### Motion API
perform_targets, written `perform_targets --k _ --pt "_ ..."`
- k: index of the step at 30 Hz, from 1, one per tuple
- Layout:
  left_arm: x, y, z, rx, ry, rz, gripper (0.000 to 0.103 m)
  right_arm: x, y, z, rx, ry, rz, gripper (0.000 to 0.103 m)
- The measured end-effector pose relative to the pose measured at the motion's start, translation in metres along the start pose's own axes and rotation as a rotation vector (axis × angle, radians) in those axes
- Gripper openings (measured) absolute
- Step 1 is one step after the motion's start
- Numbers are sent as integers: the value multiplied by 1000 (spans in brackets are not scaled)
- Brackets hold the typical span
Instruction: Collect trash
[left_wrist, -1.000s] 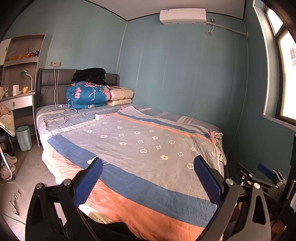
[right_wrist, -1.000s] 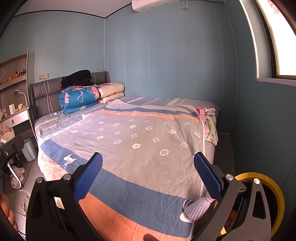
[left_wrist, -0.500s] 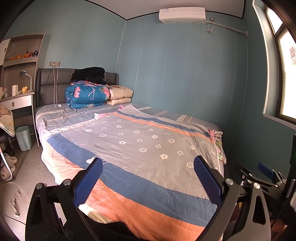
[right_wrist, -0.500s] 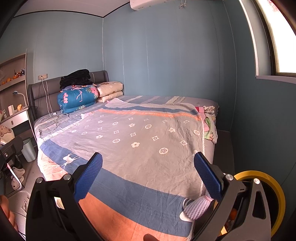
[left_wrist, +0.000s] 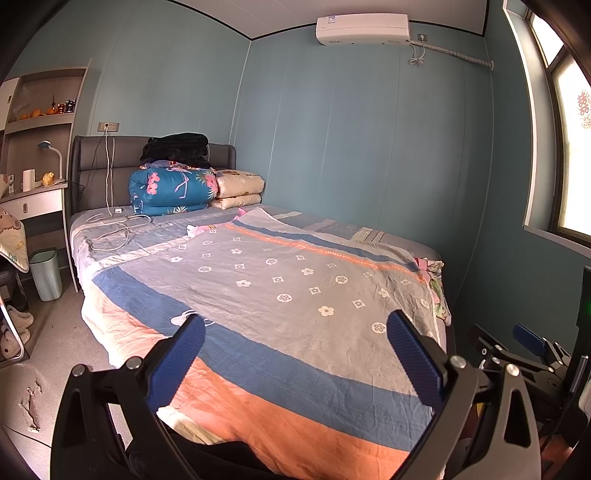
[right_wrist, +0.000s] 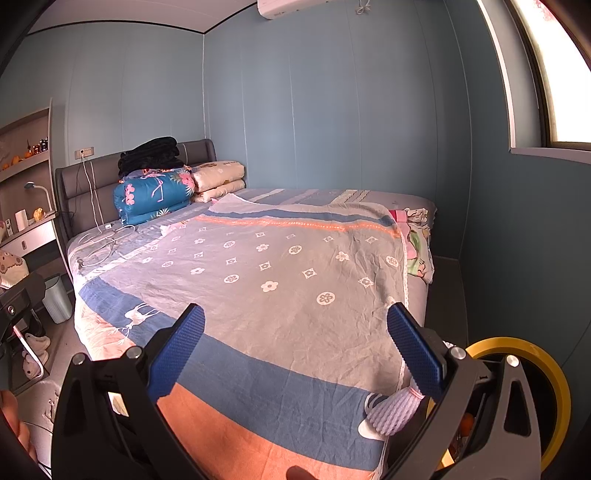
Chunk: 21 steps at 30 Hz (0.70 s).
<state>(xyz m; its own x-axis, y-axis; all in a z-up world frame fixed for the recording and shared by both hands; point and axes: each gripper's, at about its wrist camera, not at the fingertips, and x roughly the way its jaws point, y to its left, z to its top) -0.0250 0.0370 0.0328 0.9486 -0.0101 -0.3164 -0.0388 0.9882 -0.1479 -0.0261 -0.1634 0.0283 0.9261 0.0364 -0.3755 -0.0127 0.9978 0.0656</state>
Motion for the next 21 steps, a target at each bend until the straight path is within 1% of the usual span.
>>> perform_targets --k 13,16,21 --pt "1 2 2 0 7 1 95 1 0 -1 7 14 -1 95" --pt "3 2 2 0 11 -12 95 2 0 -2 9 18 -2 95" --pt "4 3 1 2 10 -12 95 1 1 -3 10 23 -4 95"
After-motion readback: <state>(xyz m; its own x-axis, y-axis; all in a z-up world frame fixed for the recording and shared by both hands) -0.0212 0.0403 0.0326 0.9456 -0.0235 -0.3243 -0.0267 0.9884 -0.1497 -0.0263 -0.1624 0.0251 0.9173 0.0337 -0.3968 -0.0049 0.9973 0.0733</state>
